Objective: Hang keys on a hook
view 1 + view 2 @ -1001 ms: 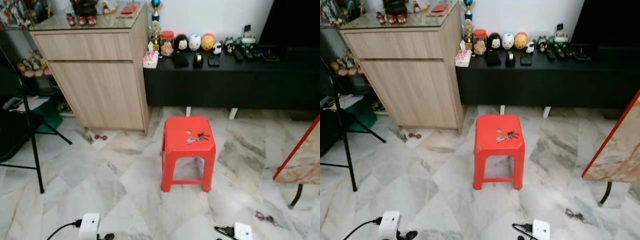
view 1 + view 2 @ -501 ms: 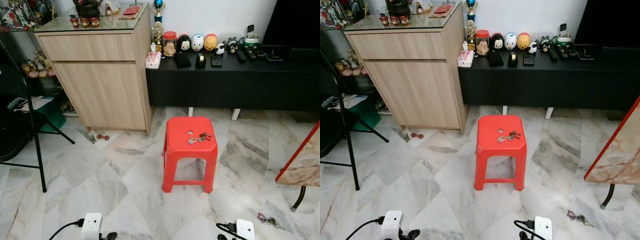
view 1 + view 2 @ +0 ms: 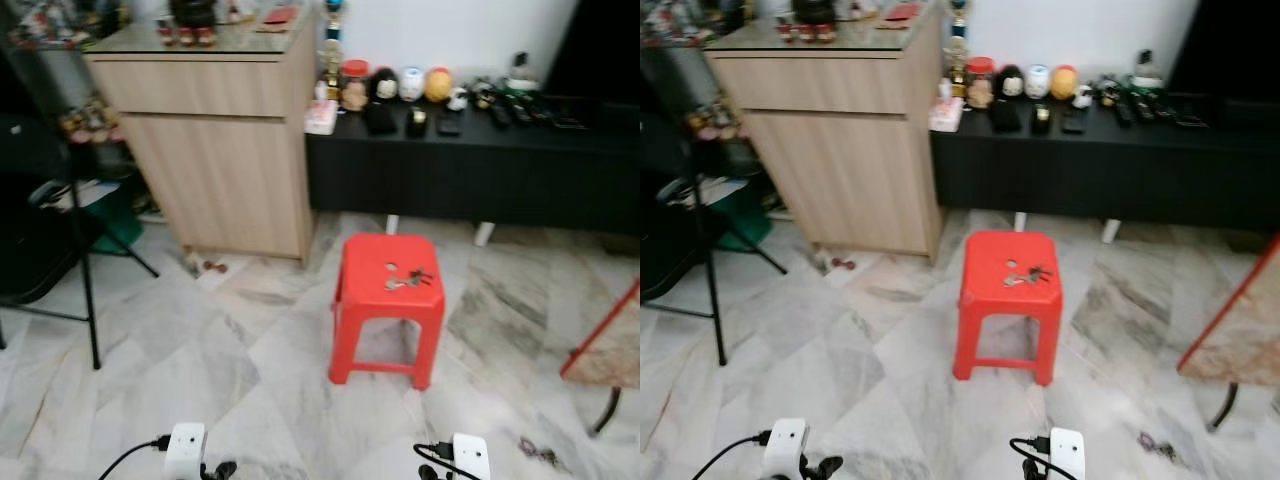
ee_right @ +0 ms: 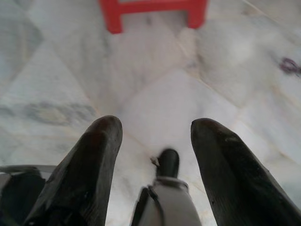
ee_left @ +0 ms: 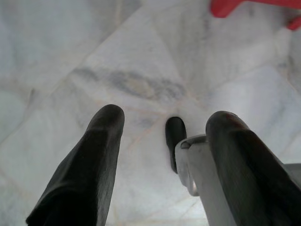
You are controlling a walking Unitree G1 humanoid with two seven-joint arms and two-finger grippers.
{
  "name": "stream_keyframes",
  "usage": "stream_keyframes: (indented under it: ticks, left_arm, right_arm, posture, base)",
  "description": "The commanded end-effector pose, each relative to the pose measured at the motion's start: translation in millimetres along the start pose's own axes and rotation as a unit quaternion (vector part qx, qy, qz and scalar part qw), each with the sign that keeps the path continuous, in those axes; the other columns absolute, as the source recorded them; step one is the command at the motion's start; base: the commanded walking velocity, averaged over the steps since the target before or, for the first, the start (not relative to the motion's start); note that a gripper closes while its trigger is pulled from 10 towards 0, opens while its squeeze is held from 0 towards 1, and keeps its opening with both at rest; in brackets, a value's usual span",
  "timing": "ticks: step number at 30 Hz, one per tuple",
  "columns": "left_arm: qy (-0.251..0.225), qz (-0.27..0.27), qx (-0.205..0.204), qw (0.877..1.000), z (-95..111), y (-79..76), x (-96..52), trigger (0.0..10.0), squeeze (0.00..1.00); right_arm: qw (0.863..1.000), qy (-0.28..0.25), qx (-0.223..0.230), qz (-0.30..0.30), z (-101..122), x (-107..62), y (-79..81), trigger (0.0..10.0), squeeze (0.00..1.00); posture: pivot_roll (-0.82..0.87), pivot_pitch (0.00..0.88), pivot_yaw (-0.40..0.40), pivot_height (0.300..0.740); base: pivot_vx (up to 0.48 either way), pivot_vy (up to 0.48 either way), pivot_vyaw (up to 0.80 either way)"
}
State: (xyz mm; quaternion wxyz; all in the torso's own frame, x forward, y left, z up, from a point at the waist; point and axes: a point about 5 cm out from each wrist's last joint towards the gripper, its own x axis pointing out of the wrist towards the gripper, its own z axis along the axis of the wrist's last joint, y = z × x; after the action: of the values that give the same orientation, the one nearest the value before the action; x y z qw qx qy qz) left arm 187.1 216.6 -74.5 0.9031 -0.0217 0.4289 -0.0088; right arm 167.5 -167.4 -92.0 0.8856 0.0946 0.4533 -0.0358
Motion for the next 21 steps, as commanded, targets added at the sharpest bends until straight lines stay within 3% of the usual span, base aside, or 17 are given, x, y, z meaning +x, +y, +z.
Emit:
stream_keyframes:
  ticks: [1, 9, 13, 21]
  left_arm:
    - [0.003, 0.003, -0.004, 1.0, -0.4, 2.5, -0.5, 10.0, 0.0]
    - [0.003, 0.001, -0.003, 1.0, 0.1, 2.7, -0.4, 10.0, 0.0]
    - [0.003, 0.001, -0.003, 1.0, 0.2, 2.7, -0.4, 10.0, 0.0]
    - [0.003, 0.0, -0.004, 1.0, 0.6, 2.3, -0.2, 10.0, 0.0]
  right_arm:
    - [1.0, -0.001, 0.011, 0.004, -2.8, 0.1, 6.9, 10.0, 0.0]
    - [1.0, 0.009, 0.006, 0.011, -12.3, -0.4, 23.2, 10.0, 0.0]
    - [1.0, 0.006, 0.008, 0.006, -8.9, -0.5, 12.7, 10.0, 0.0]
    - [1.0, 0.006, 0.007, 0.004, -8.5, -0.8, 9.0, 10.0, 0.0]
  posture:
    - [0.02, 0.024, 0.037, 0.74]
    - [0.02, 0.02, 0.037, 0.74]
    - [0.02, 0.017, 0.036, 0.74]
    - [0.02, 0.017, 0.034, 0.74]
  base:
    - [0.33, 0.0, 0.0]
    - [0.333, 0.0, 0.0]
    - [0.343, 0.0, 0.0]
    - [0.35, 0.0, 0.0]
